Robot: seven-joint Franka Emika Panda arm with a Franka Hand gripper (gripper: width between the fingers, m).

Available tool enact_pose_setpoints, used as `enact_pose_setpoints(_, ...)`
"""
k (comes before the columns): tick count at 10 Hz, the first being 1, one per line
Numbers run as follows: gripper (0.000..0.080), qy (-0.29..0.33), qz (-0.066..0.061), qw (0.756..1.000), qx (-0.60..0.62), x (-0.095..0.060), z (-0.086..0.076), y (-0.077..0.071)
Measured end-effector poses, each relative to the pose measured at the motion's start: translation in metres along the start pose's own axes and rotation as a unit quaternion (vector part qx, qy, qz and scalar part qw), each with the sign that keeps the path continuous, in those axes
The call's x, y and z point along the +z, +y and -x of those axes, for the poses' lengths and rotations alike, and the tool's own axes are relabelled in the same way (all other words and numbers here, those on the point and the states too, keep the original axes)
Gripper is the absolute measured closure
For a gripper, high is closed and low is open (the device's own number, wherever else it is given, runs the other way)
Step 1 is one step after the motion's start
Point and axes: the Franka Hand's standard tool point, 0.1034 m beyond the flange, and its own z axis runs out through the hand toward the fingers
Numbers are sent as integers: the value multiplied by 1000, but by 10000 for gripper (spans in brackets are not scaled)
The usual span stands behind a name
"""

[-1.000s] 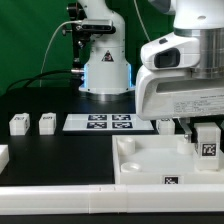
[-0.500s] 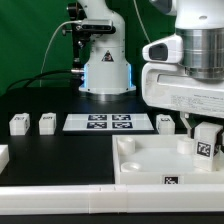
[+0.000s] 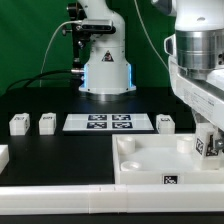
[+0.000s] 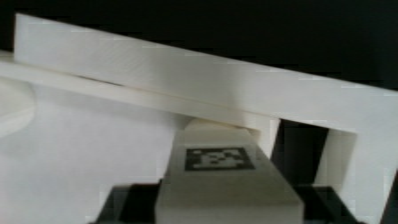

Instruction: Assemble one leg

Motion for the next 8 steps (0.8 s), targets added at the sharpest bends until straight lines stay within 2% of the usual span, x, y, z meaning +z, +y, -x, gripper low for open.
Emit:
enact_pose_setpoints(2,506,0,0,1000,11,0,0,0)
enact_pose_setpoints(3,414,0,1,1000,3,0,0,0)
enact_pose_setpoints(4,414,0,1,1000,-11,1,1,0)
enact_pose_setpoints(5,258,0,1,999,-32,1,1,0)
enact_pose_setpoints(6,183,0,1,999,-34,1,1,0)
enact_pose_setpoints(8,159,1,2,988,-153,2,0,1)
